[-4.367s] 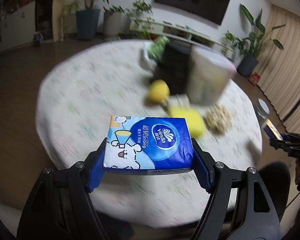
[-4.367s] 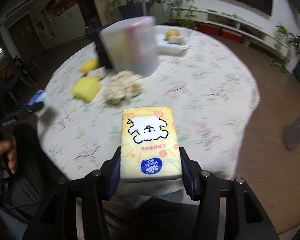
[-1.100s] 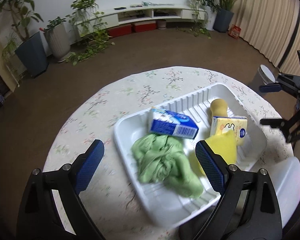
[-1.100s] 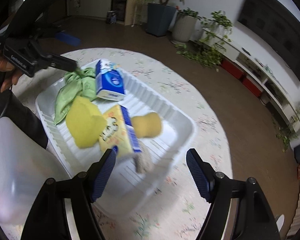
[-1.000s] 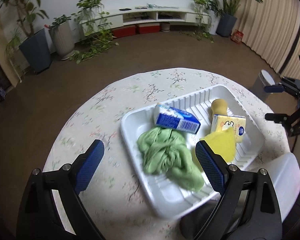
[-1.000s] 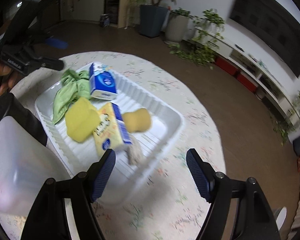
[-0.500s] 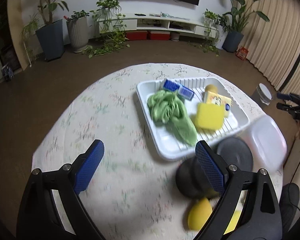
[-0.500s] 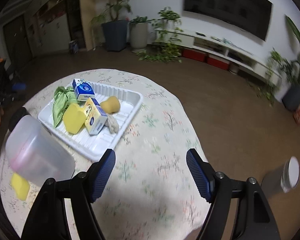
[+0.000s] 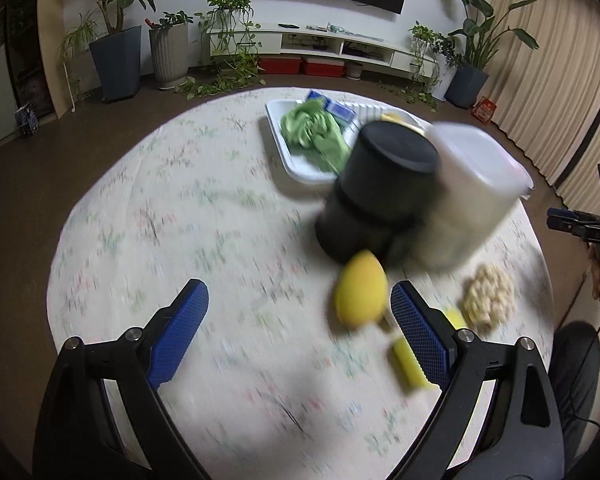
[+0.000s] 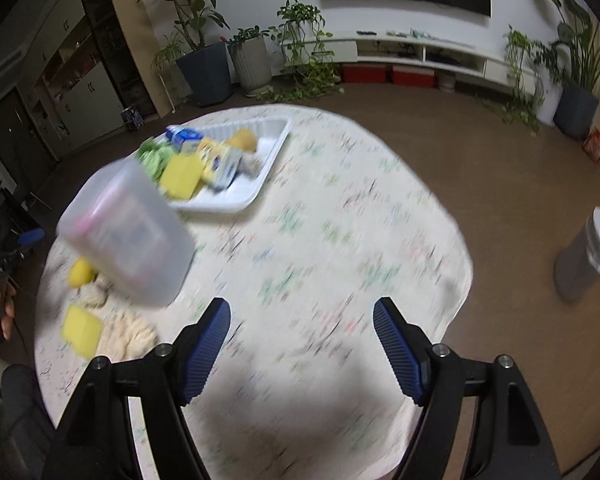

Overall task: Organize soft objects
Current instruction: 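Move both tools back toward the remaining items on the table, then grasp the yellow egg-shaped sponge with the left tool while the right tool grasps the cream curly scrubber, then carry the egg-shaped sponge and curly scrubber over the white tray, then open both tools to drop the sponge and scrubber into the tray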

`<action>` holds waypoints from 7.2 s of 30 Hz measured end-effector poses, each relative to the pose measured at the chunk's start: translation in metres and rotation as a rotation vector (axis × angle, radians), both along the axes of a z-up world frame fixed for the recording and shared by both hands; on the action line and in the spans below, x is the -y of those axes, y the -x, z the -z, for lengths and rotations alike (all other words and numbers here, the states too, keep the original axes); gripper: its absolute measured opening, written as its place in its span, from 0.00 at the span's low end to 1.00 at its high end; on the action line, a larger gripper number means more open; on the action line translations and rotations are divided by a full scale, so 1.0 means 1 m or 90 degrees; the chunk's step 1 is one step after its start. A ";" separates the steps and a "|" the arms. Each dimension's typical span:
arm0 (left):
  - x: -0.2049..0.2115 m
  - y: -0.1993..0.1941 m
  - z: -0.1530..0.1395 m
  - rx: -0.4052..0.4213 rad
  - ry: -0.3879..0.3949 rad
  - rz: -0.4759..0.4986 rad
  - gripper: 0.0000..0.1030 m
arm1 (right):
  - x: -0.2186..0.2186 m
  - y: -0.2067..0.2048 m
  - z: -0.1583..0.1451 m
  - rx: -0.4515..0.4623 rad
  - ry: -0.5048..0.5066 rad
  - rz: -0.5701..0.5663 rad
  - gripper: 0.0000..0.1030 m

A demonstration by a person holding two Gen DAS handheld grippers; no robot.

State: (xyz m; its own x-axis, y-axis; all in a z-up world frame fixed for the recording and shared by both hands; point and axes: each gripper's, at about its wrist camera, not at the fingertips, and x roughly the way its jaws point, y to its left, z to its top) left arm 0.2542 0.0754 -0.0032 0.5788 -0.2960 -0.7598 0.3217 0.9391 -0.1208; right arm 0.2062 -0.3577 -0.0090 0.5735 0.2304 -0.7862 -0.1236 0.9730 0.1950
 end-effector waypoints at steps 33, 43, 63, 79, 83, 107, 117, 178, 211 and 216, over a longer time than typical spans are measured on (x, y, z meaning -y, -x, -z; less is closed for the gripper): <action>0.045 0.009 0.026 -0.005 0.004 0.003 0.91 | -0.162 0.065 0.041 -0.003 -0.021 -0.051 0.75; 0.053 -0.021 0.041 -0.042 -0.018 0.051 0.91 | -0.167 0.041 0.048 -0.001 -0.008 -0.028 0.75; 0.058 -0.043 0.058 -0.068 -0.023 0.092 0.76 | -0.169 0.019 0.061 0.004 0.011 -0.021 0.75; 0.072 -0.030 0.053 -0.042 -0.027 0.110 0.67 | -0.182 0.017 0.063 0.019 0.029 -0.040 0.68; 0.070 -0.032 0.054 -0.049 -0.019 0.096 0.68 | -0.184 0.017 0.064 0.021 0.032 -0.039 0.68; 0.063 -0.028 0.056 -0.060 -0.017 0.066 0.43 | -0.186 0.017 0.064 0.041 0.036 -0.045 0.59; 0.060 -0.009 0.050 -0.040 -0.015 0.066 0.35 | -0.180 0.027 0.060 0.038 0.016 -0.060 0.27; 0.159 -0.221 0.006 -0.124 -0.177 0.254 0.35 | -0.153 -0.261 0.002 -0.001 0.166 -0.200 0.27; 0.156 -0.222 -0.014 -0.115 -0.176 0.224 0.69 | -0.149 -0.251 0.000 0.004 0.157 -0.200 0.67; 0.137 -0.203 -0.044 -0.074 -0.145 0.197 0.76 | -0.126 -0.226 -0.024 0.033 0.142 -0.169 0.71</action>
State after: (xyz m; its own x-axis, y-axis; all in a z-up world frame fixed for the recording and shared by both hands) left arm 0.4574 -0.0614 0.0412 0.3944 -0.2597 -0.8815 0.5904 0.8066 0.0265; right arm 0.4326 -0.2316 0.0147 0.5573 0.2027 -0.8052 -0.3820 0.9236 -0.0319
